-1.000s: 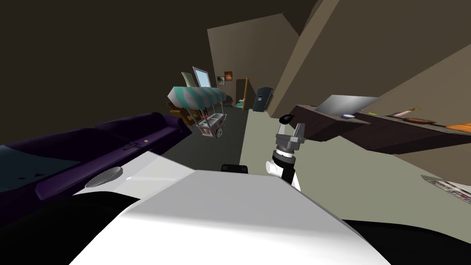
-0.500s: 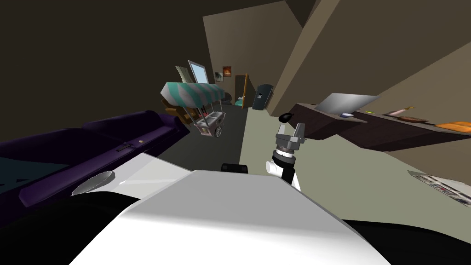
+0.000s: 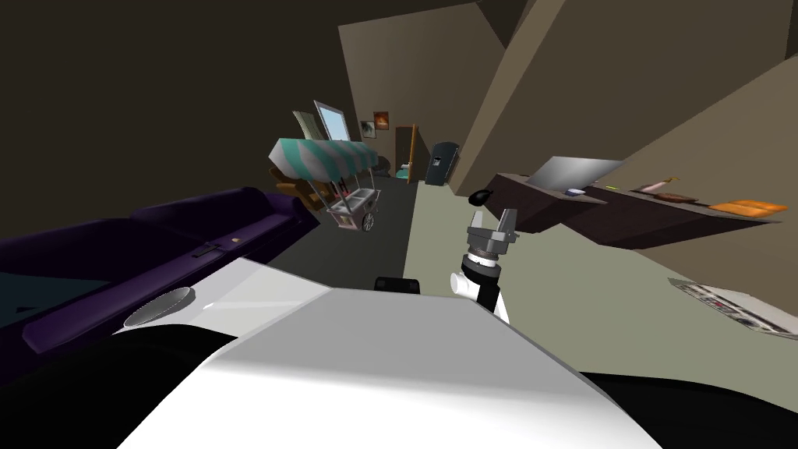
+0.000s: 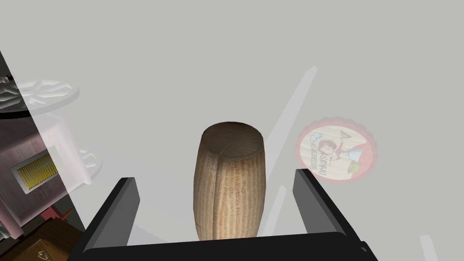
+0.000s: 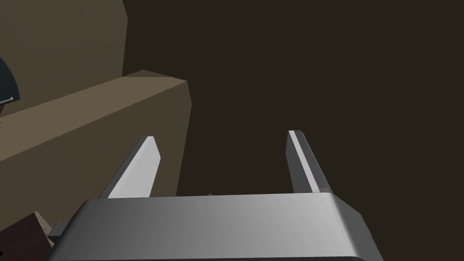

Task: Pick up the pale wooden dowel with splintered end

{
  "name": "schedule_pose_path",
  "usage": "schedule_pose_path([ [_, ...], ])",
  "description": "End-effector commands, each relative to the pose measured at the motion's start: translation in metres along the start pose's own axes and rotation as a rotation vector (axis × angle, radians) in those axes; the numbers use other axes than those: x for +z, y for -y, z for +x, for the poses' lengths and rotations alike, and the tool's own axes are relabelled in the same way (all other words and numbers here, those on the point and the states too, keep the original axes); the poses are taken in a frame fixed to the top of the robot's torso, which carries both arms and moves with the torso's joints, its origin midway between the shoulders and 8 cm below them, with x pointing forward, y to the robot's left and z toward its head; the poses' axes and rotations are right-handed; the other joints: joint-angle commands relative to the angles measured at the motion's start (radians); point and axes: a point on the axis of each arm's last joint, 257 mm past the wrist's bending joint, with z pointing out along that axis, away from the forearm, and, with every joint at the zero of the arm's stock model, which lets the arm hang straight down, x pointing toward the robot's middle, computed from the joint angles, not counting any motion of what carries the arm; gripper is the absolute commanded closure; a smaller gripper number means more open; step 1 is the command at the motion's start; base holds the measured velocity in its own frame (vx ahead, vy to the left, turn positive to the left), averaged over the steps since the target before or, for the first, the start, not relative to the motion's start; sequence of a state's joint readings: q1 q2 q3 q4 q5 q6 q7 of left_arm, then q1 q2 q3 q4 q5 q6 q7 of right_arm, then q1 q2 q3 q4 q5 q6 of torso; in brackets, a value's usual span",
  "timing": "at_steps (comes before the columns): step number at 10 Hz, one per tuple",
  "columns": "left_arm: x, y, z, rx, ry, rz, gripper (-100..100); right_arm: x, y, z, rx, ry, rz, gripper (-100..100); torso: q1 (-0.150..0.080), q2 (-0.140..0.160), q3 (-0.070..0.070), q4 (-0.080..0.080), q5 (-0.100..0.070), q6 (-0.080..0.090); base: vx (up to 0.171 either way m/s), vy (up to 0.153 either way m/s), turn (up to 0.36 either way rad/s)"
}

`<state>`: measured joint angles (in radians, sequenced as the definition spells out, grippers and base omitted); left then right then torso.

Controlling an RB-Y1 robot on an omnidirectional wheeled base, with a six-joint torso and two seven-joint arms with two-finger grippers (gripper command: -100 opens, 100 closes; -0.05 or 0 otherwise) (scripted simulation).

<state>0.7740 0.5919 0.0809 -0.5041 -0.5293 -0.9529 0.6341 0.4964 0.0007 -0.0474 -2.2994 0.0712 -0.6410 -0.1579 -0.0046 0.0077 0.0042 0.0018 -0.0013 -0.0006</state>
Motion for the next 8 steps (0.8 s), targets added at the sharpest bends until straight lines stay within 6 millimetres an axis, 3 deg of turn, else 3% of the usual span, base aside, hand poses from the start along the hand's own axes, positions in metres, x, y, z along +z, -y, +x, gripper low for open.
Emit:
schedule_pose_path([
  [1,0.002,0.000,-0.002,-0.003,0.000,-0.001,-100,0.000,0.000,0.000,0.000,0.000,0.000,0,0.000,0.000,0.000,0.000,0.000,0.000,-0.039,-0.006,0.005],
  [3,0.022,0.021,-0.020,-0.007,0.008,-0.004,-100,0.000,0.000,0.000,0.000,0.000,0.000,0,0.001,-0.002,-0.001,-0.001,0.000,0.000,-0.107,-0.039,-0.108],
  [8,0.040,0.044,-0.038,-0.042,0.022,-0.004,-100,0.000,0.000,0.000,0.000,0.000,0.000,0,0.007,0.002,0.002,0.003,0.007,0.001,-0.104,-0.052,-0.047],
])
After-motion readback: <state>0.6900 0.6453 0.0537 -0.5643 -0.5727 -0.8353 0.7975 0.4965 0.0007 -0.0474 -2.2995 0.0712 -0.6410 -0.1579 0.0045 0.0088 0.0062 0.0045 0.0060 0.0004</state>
